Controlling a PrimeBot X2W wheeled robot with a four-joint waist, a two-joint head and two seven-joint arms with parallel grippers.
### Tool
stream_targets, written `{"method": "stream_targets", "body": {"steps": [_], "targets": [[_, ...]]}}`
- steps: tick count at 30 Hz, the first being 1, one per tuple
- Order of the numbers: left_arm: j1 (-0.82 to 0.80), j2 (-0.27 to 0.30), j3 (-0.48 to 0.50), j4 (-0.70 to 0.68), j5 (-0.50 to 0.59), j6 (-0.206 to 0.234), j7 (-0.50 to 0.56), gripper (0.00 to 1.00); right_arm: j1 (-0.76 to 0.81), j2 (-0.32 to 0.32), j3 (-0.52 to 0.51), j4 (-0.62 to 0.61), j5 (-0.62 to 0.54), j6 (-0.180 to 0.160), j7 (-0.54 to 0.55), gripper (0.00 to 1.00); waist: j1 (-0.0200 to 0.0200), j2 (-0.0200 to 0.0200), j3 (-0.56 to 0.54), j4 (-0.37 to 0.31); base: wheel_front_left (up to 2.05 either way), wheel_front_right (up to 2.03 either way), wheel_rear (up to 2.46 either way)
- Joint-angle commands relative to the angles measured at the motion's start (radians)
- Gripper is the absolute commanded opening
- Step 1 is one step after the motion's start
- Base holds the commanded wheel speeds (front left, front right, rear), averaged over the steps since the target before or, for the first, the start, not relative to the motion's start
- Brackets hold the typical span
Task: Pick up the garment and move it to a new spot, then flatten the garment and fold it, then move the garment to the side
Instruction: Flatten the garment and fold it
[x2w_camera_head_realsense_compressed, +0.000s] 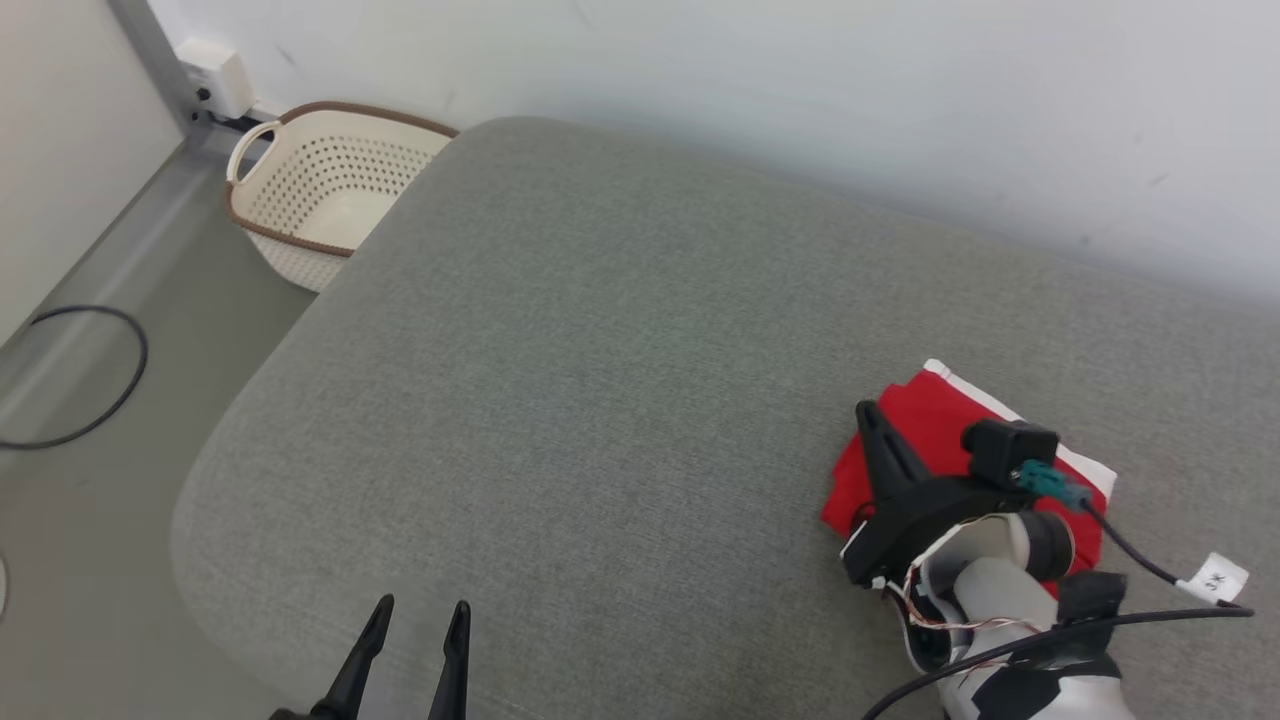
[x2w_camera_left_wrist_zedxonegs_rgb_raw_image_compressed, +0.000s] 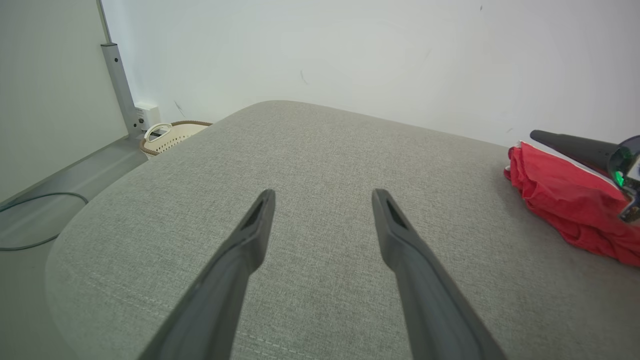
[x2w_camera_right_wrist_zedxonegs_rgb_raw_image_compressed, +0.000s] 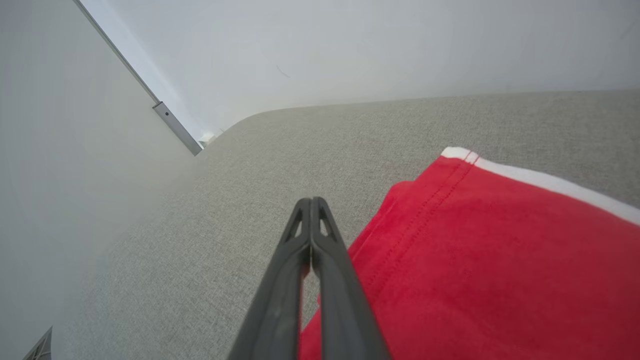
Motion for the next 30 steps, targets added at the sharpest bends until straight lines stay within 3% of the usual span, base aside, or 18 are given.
{"method": "stream_targets", "body": {"steps": [1,6,7,8,10,11,14,15,23,30], "targets": [[0.024,0.0,0.006,0.0,0.003,-0.002,-0.001,1.0,0.007,-0.021,-0.002,-0.035,0.009,-0.001,-0.005,0.0,0.0001,-0.0001,-0.02,-0.034,0.0,0.0,0.0],[0.046,0.0,0.023,-0.003,0.006,-0.003,-0.001,1.0,0.04,-0.066,-0.017,-0.127,0.037,-0.001,-0.005,0.0,0.0001,-0.0001,-0.039,-0.082,0.0,0.0,0.0],[0.045,0.0,0.026,-0.005,0.007,-0.003,-0.001,1.0,0.048,-0.077,-0.021,-0.146,0.037,-0.001,-0.005,0.07,0.0001,-0.0001,-0.043,-0.091,0.0,0.0,0.0],[0.045,0.0,0.029,-0.007,0.008,-0.003,-0.001,1.0,0.054,-0.089,-0.027,-0.163,0.037,-0.001,-0.005,0.24,0.0001,-0.0001,-0.046,-0.1,0.0,0.0,0.0],[0.052,0.0,0.035,-0.007,0.009,-0.005,-0.001,1.0,0.071,-0.114,-0.04,-0.19,0.033,-0.001,-0.005,0.45,0.0001,-0.0001,-0.052,-0.119,0.0,0.0,0.0],[0.056,0.0,0.04,-0.009,0.009,-0.003,-0.001,1.0,0.08,-0.123,-0.045,-0.201,0.031,-0.001,-0.005,0.5,0.0001,-0.0001,-0.055,-0.131,0.0,0.0,0.0],[0.064,0.0,0.055,-0.011,0.012,-0.005,-0.001,1.0,0.112,-0.151,-0.07,-0.227,0.021,-0.001,-0.005,0.92,0.0001,-0.0001,-0.066,-0.159,0.0,0.0,0.0],[0.064,0.0,0.06,-0.011,0.013,-0.006,-0.001,1.0,0.121,-0.16,-0.079,-0.235,0.02,-0.001,-0.005,1.0,0.0001,-0.0001,-0.069,-0.169,0.0,0.0,0.0],[0.08,0.0,0.069,-0.026,0.015,-0.002,-0.001,1.0,0.184,-0.192,-0.121,-0.243,0.019,-0.001,-0.005,1.0,0.0001,-0.0001,-0.078,-0.222,0.0,0.0,0.0],[0.076,0.0,0.072,-0.03,0.016,-0.002,-0.001,1.0,0.208,-0.173,-0.105,-0.201,0.051,-0.001,0.022,1.0,0.0001,-0.0001,-0.082,-0.238,0.0,0.0,0.0]]}}
